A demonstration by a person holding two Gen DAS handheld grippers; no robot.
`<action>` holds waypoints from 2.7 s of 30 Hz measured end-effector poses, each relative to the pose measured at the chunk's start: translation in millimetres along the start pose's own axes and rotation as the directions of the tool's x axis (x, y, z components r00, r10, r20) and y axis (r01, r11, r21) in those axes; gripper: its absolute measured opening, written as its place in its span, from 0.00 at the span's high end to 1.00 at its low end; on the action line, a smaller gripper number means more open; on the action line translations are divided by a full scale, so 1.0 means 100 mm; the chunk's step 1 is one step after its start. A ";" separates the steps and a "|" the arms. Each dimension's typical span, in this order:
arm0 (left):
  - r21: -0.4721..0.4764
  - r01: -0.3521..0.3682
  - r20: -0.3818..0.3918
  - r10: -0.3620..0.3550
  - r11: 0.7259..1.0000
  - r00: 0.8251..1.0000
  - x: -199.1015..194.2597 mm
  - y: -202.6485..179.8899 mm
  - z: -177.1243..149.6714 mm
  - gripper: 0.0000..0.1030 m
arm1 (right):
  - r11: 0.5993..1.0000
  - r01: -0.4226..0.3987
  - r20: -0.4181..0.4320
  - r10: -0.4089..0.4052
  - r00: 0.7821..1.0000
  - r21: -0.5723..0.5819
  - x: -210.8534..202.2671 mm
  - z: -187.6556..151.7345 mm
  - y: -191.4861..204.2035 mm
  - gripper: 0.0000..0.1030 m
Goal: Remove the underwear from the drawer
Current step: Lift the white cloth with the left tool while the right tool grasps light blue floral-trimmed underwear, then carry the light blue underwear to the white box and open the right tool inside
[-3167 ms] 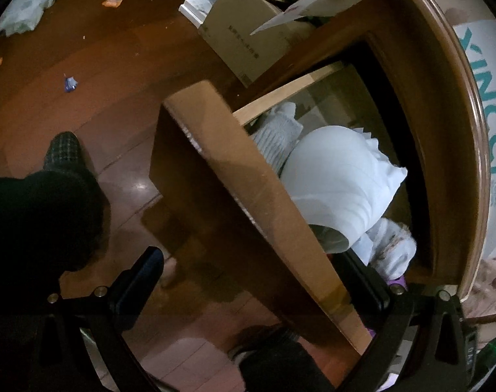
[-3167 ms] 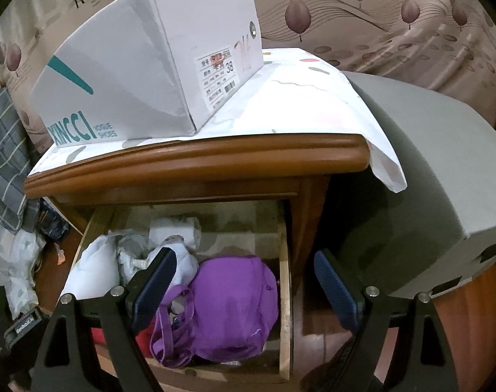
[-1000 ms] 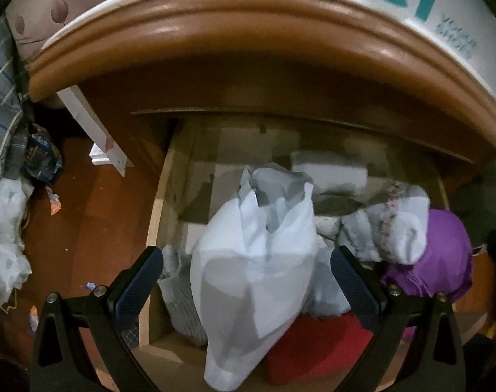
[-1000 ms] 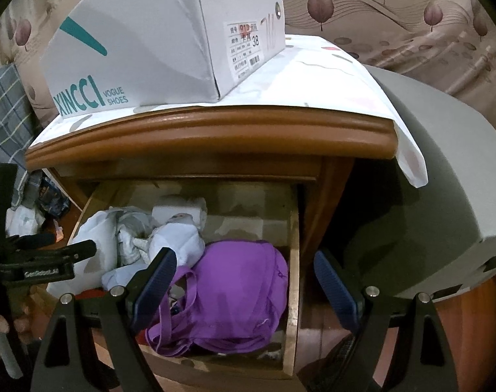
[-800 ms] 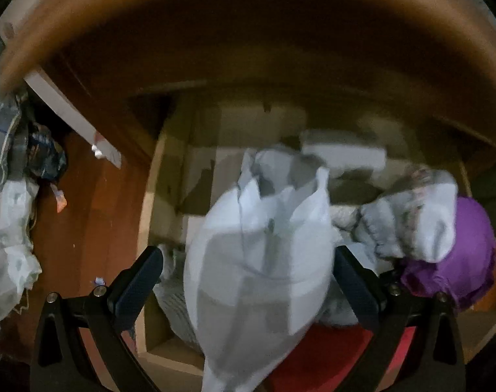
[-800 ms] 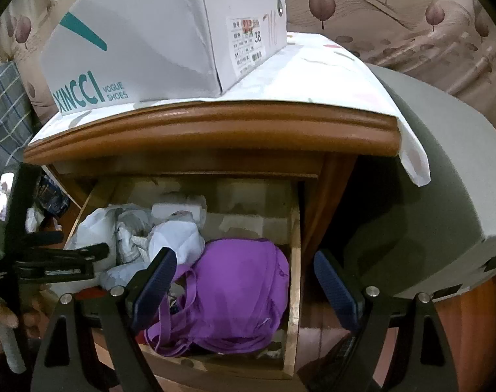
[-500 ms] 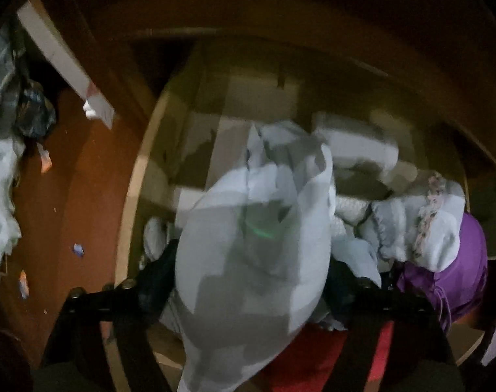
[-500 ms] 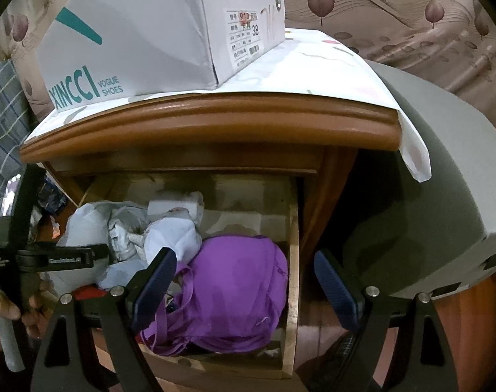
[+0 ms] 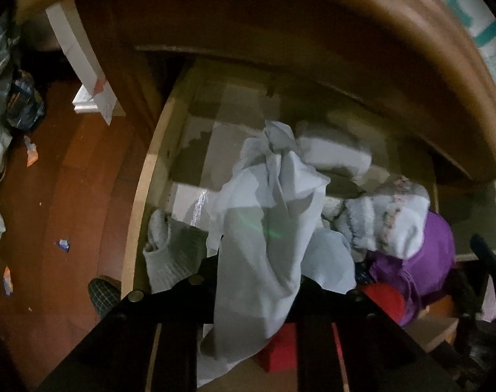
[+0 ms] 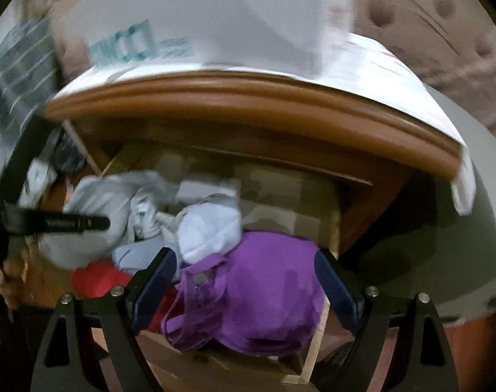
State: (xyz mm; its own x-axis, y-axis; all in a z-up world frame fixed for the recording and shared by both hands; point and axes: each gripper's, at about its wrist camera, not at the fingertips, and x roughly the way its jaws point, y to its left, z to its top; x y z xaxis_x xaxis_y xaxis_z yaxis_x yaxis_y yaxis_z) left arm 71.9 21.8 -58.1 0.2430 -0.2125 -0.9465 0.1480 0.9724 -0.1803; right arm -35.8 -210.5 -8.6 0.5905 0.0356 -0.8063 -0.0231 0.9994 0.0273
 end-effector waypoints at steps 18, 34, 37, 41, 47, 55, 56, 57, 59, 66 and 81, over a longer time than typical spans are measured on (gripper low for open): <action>0.088 0.092 0.086 -0.100 0.992 0.991 -0.49 0.23 -0.04 0.86 | 0.941 -0.002 -0.221 -0.077 0.972 -0.339 0.84 0.38 0.54 0.14; 0.133 0.144 0.127 -0.161 0.981 0.979 -0.60 0.29 -0.02 0.86 | 0.914 -0.003 -0.268 -0.115 0.956 -0.405 1.11 0.30 0.76 0.60; 0.136 0.144 0.135 -0.162 0.980 0.978 -0.61 0.29 -0.03 0.86 | 0.929 0.015 -0.248 -0.114 0.962 -0.371 1.03 0.30 0.74 0.65; 0.133 0.130 0.145 -0.150 0.982 0.978 -0.64 0.29 -0.03 0.86 | 0.952 0.031 -0.205 -0.097 0.974 -0.305 0.84 0.32 0.69 0.66; 0.137 0.143 0.152 -0.164 0.980 0.975 -0.69 0.29 -0.05 0.86 | 0.974 0.031 -0.132 -0.061 0.989 -0.223 0.36 0.39 0.59 0.66; 0.138 0.146 0.151 -0.166 0.980 0.974 -0.70 0.28 -0.04 0.86 | 0.987 0.004 -0.037 -0.010 0.999 -0.158 -0.39 0.53 0.53 0.66; 0.138 0.145 0.152 -0.166 0.980 0.974 -0.70 0.28 -0.04 0.86 | 0.988 -0.002 -0.024 -0.002 1.000 -0.152 -0.50 0.57 0.52 0.66; 0.138 0.143 0.154 -0.164 0.980 0.974 -0.70 0.28 -0.05 0.86 | 0.989 -0.002 -0.009 0.001 1.000 -0.146 -0.62 0.63 0.51 0.66; 0.143 0.138 0.158 -0.160 0.980 0.974 -0.71 0.28 -0.05 0.86 | 0.990 -0.003 0.027 0.007 1.000 -0.142 -0.88 0.77 0.51 0.66; 0.140 0.127 0.172 -0.150 0.982 0.973 -0.76 0.30 -0.09 0.86 | 0.991 0.033 0.186 -0.009 0.982 -0.129 -1.59 1.30 0.46 0.66; 0.165 0.164 0.179 -0.193 0.972 0.965 -0.86 0.35 -0.12 0.86 | 0.981 0.192 0.154 -0.190 0.970 0.003 -0.92 2.40 0.12 0.66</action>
State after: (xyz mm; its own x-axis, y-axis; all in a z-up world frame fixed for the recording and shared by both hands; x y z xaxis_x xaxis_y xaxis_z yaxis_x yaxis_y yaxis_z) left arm 44.5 75.5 14.0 0.3770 -0.4103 -0.8304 0.3424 0.8947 -0.2867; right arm 103.1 -201.4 207.5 0.7012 -0.1548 -0.6960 0.0930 0.9877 -0.1259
